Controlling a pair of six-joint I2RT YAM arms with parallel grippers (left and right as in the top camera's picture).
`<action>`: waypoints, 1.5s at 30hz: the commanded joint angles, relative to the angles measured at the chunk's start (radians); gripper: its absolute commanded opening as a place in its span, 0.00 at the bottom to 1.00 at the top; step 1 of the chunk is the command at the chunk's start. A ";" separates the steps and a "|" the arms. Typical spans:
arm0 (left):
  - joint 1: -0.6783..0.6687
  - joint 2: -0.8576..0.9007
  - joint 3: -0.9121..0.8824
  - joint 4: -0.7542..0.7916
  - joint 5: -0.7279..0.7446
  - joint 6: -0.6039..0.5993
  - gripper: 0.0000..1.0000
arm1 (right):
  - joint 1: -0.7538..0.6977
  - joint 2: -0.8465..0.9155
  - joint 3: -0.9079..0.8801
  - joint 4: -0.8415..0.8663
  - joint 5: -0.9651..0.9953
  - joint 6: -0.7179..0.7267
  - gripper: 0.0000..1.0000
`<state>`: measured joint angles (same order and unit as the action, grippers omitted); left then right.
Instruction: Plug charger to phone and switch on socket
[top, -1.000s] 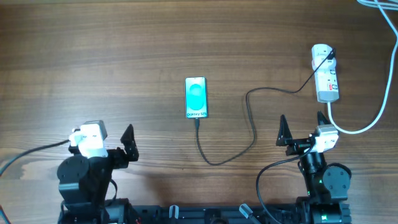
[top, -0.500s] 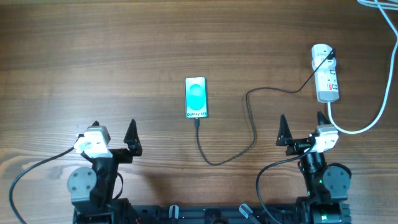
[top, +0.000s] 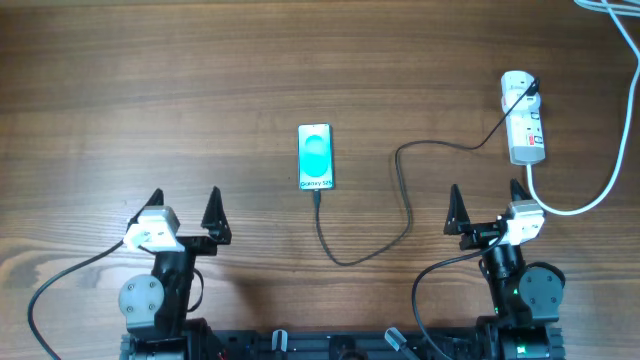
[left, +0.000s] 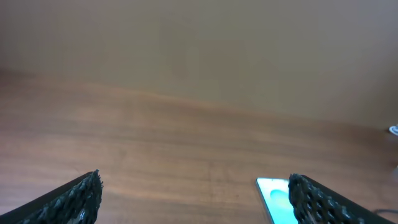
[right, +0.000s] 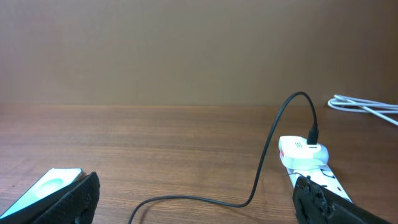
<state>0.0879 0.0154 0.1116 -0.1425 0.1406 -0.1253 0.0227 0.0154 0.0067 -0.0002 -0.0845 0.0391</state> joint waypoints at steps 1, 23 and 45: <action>0.001 -0.013 -0.040 0.038 0.013 -0.006 1.00 | -0.005 -0.012 -0.002 0.001 0.016 -0.013 1.00; -0.021 -0.013 -0.106 0.084 -0.096 0.095 1.00 | -0.005 -0.012 -0.002 0.000 0.016 -0.013 1.00; -0.021 -0.013 -0.106 0.066 -0.136 0.139 1.00 | -0.005 -0.012 -0.002 0.000 0.016 -0.013 1.00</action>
<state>0.0719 0.0135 0.0135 -0.0757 -0.0021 -0.0105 0.0227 0.0154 0.0067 -0.0002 -0.0845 0.0391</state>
